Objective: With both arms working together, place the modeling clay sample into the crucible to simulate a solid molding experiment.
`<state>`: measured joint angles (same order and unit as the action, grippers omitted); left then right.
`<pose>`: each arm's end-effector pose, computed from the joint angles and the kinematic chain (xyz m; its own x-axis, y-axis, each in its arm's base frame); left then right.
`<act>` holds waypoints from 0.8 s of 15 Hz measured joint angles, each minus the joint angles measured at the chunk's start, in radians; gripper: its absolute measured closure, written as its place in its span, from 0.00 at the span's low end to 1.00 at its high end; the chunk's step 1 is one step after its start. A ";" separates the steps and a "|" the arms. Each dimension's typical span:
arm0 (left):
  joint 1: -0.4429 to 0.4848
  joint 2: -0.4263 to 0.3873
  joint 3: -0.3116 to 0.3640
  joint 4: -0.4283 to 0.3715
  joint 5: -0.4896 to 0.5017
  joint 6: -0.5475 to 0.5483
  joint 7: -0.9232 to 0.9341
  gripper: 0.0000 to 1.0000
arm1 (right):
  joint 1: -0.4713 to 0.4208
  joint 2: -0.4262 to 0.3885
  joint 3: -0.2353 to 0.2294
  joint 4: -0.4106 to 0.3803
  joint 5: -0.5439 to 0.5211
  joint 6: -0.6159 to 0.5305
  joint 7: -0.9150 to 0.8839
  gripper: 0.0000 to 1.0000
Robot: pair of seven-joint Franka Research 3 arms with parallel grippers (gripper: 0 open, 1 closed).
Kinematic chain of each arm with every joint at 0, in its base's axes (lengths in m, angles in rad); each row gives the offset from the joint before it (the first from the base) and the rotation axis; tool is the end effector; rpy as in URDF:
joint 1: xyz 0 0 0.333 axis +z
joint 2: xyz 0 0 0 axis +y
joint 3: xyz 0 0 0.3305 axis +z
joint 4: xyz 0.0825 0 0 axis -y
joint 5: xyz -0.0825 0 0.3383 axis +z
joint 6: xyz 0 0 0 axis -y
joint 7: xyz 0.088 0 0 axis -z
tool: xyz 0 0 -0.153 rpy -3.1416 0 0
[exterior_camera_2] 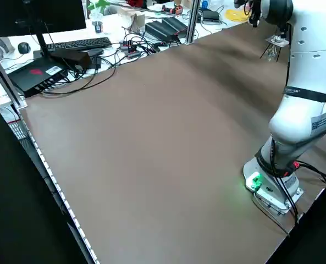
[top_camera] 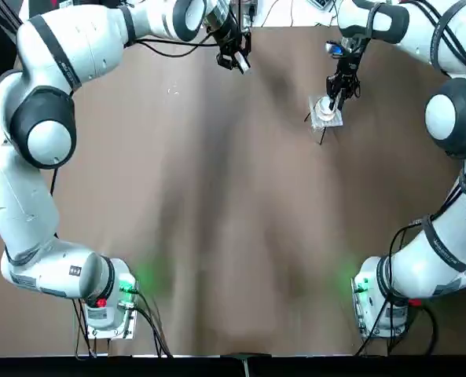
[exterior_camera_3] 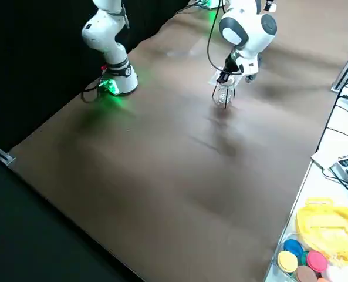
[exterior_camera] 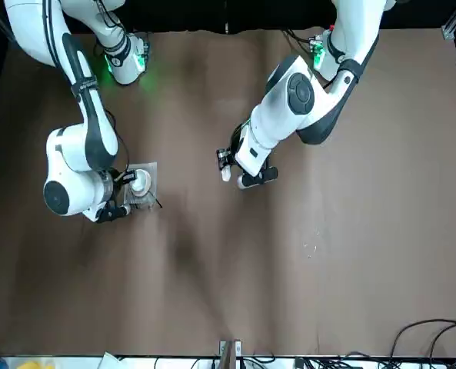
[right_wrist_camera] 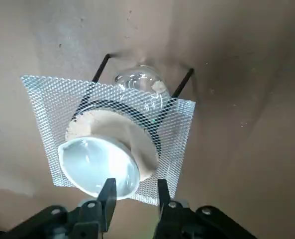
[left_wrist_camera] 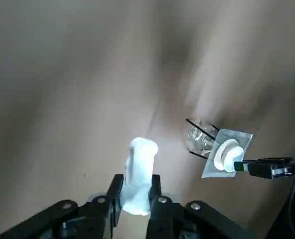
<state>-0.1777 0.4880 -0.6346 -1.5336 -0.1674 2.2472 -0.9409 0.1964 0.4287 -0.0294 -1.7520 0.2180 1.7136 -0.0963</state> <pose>0.5107 -0.4523 0.4408 0.9462 0.2609 -0.1915 0.3212 -0.8299 0.4562 0.5357 0.1218 0.2993 0.8761 0.2089 -0.4345 0.1280 -0.9697 -0.2081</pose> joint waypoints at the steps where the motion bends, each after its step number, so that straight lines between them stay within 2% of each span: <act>1: 0.001 0.000 0.000 0.000 0.000 0.000 0.000 0.73 | 0.000 0.001 0.000 0.000 0.000 0.000 0.000 0.64; 8: 0.006 0.000 0.000 0.002 0.000 0.000 0.000 0.73 | 0.001 0.013 0.000 0.000 0.003 0.025 0.000 0.70; 9: 0.007 0.000 0.000 0.002 0.000 0.000 0.000 0.73 | 0.001 0.016 0.000 0.000 0.003 0.026 0.000 0.77; 11: 0.008 0.000 0.000 0.003 0.000 0.000 0.000 0.73 | 0.002 0.019 0.000 0.000 0.004 0.026 -0.001 0.81; 12: 0.008 0.000 0.000 0.003 0.000 0.000 0.000 0.73 | 0.002 0.018 0.000 0.005 0.011 0.021 -0.001 0.89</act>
<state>-0.1699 0.4880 -0.6346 -1.5310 -0.1674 2.2472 -0.9409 0.1981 0.4465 -0.0293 -1.7470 0.2291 1.7343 -0.0972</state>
